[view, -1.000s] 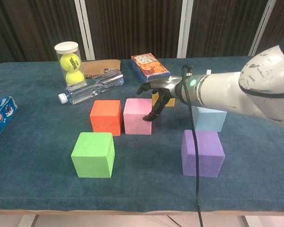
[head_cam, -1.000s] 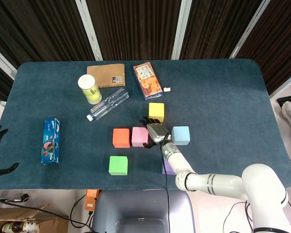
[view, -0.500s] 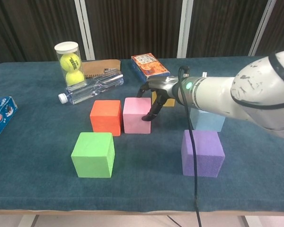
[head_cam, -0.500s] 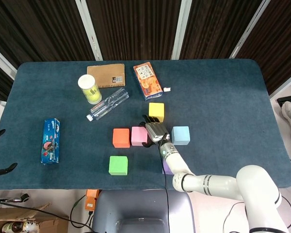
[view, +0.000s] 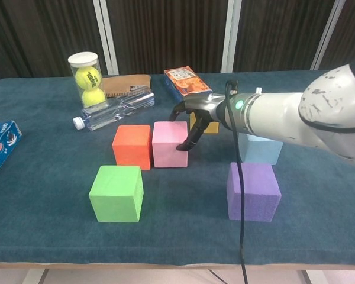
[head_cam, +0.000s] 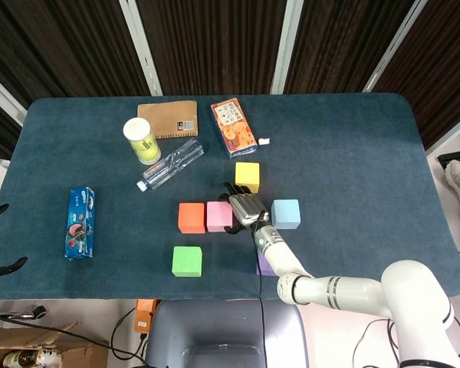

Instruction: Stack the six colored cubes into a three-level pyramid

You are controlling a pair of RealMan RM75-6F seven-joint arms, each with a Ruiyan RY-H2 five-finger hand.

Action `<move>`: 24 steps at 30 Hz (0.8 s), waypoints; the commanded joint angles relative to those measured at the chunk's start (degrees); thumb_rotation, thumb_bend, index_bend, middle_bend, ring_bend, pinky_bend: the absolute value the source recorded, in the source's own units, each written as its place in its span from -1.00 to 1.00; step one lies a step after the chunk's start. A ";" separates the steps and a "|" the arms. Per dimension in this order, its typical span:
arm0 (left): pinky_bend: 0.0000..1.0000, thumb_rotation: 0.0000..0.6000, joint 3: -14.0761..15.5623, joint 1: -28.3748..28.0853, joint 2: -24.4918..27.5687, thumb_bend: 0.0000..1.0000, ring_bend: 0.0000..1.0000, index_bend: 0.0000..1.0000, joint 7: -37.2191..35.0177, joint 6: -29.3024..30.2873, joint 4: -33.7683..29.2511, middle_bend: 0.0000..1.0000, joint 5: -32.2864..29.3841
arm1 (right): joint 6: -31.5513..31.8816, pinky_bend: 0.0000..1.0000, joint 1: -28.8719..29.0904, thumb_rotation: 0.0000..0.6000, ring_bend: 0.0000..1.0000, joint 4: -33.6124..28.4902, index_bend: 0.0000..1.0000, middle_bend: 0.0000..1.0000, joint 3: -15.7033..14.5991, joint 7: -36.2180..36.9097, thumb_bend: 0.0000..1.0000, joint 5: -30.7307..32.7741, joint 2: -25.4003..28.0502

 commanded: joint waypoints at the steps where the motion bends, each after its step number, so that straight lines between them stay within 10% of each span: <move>1: -0.81 1.00 -0.10 0.10 0.06 -0.94 -1.00 -0.74 0.07 -0.06 -0.08 -0.94 -0.01 | -0.81 -0.99 0.39 1.00 -1.00 1.08 -0.10 -0.98 0.22 0.40 -0.58 0.19 -0.84; 24: -0.81 1.00 -0.75 0.49 0.52 -0.94 -1.00 -0.74 -0.56 -1.69 0.14 -0.94 0.00 | -1.61 -0.99 0.92 1.00 -1.00 4.04 -0.13 -0.98 1.32 2.18 -0.58 -0.18 -3.24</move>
